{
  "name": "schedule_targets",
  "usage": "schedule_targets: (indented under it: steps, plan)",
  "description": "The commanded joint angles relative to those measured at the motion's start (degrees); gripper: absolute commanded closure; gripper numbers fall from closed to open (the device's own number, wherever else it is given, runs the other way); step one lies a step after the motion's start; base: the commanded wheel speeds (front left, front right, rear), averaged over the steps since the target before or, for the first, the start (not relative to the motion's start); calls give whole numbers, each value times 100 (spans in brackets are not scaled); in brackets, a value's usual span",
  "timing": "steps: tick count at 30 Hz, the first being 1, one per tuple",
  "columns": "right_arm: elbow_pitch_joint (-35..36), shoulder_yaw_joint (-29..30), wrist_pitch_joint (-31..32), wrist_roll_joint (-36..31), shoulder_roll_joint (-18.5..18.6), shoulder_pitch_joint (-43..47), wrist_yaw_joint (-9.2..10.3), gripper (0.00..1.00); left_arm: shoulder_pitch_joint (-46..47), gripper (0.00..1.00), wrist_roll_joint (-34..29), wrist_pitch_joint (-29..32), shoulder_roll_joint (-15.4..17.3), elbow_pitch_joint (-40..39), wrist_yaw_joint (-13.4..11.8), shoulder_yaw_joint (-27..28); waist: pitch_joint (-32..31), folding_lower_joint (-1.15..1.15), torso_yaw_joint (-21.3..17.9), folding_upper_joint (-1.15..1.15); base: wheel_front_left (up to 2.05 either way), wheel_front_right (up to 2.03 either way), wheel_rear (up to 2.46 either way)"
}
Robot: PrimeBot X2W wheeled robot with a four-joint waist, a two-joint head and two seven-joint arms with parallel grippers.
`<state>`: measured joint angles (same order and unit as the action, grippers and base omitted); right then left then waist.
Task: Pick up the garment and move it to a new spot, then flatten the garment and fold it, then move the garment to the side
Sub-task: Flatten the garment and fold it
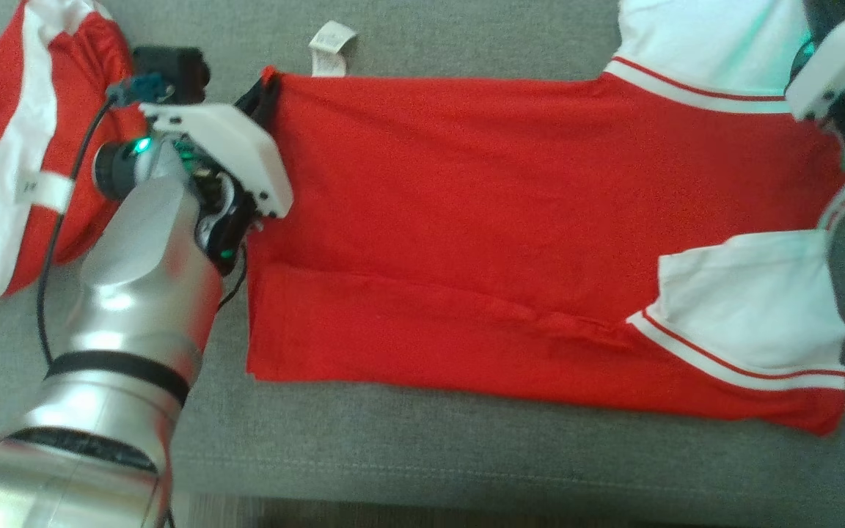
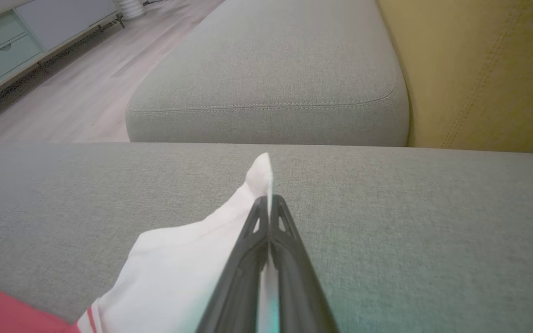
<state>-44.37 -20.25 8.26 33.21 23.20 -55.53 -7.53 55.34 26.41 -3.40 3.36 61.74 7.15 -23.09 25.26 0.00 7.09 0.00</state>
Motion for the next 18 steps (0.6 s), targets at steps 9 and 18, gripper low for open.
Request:
schedule_targets:
  steps: [9, 18]
  plan:
    - [1544, -245, -818, 673, 547, 1566, 4, 100, -513, 100, 47, -636, 638, -654, -13, 172, -619, 0, -334, 0, 0, 0, 0]
    - [2552, -106, -852, 982, 584, 3207, 4, 100, -1795, 100, 235, -821, 905, -1818, -221, 310, -909, 0, -561, 0, 0, 0, 0]
